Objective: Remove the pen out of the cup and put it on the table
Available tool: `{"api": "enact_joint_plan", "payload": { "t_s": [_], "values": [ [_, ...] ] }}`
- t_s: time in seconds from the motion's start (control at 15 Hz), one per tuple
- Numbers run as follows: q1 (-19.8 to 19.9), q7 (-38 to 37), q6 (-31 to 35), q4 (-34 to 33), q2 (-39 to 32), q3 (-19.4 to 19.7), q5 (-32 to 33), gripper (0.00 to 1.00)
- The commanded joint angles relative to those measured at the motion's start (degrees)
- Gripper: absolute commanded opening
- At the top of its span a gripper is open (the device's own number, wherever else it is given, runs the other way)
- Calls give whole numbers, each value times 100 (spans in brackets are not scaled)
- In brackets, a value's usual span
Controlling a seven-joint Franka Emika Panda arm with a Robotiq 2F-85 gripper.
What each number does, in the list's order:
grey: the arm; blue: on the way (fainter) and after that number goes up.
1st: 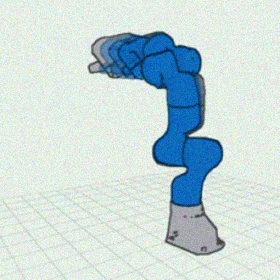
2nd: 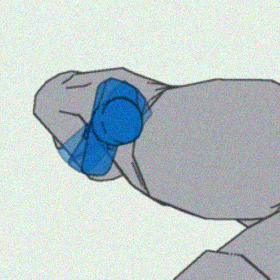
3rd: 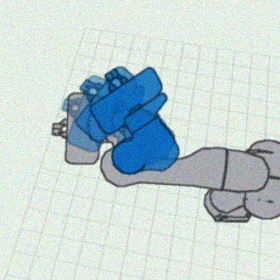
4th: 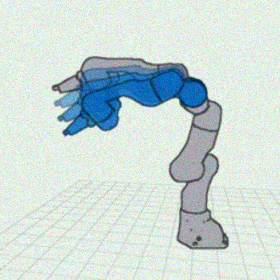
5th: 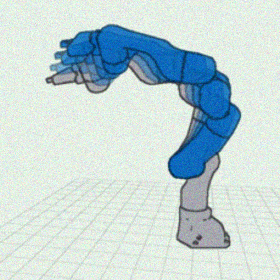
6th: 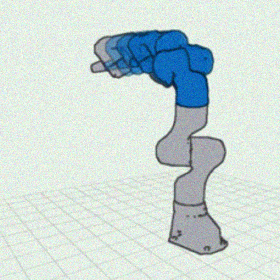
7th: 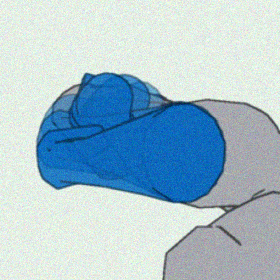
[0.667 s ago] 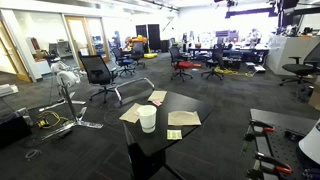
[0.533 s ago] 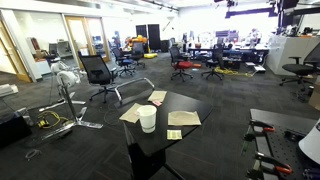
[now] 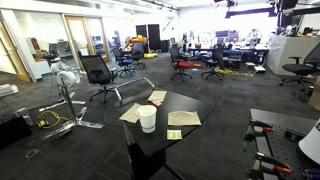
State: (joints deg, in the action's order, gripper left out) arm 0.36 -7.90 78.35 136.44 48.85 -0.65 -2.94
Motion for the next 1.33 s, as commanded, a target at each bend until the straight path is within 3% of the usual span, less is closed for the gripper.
{"api": "enact_joint_plan", "payload": {
  "t_s": [0.0, 0.6, 0.8, 1.27],
  "values": [
    [55, 324, 308, -119, -310, -4, 270, 100],
    [-189, 1977, 2377, -379, -1713, 519, 254, 100],
    [-272, 2432, 3191, -434, -2197, 490, 295, 100],
    [-661, 3403, 4611, -732, -3317, 495, -347, 100]
  ]
}}
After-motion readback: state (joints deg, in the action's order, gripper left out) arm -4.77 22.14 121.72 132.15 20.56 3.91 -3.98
